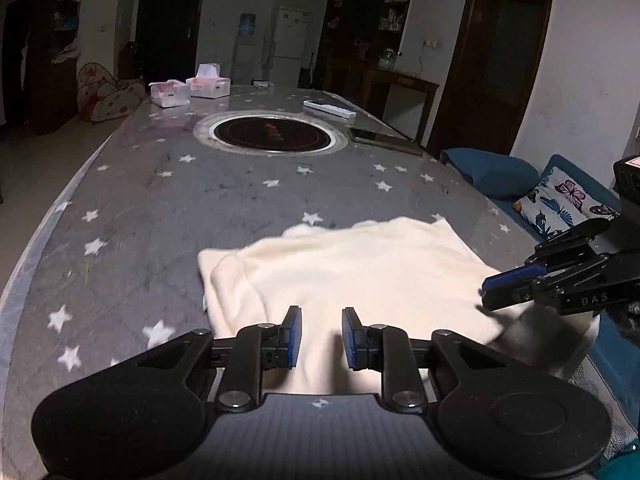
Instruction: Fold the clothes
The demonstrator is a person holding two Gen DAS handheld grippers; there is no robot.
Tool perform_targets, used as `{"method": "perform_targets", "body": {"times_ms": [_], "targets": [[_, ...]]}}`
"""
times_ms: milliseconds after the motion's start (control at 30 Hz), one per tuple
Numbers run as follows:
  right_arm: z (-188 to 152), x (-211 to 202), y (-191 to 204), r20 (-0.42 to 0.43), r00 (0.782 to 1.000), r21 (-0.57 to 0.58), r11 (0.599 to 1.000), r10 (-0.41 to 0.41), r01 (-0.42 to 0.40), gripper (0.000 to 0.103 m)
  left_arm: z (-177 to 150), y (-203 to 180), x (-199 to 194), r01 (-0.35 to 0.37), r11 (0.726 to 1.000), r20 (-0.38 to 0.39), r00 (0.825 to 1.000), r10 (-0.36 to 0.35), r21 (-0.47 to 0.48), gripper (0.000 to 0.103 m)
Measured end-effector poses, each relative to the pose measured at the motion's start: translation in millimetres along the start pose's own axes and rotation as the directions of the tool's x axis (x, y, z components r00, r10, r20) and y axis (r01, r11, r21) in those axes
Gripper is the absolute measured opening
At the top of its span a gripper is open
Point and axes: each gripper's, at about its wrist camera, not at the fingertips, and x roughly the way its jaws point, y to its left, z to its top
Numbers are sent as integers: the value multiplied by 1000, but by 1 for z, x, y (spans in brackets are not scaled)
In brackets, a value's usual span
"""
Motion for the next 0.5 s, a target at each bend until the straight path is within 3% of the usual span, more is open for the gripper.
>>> {"method": "perform_targets", "body": {"times_ms": [200, 500], "targets": [[0, 11, -12, -18, 1000, 38, 999, -6, 7, 13, -3, 22, 16, -50, 998, -66, 997, 47, -40, 26], [23, 19, -30, 19, 998, 42, 997, -64, 63, 13, 24, 19, 26, -23, 1000, -29, 999, 23, 1, 25]]}}
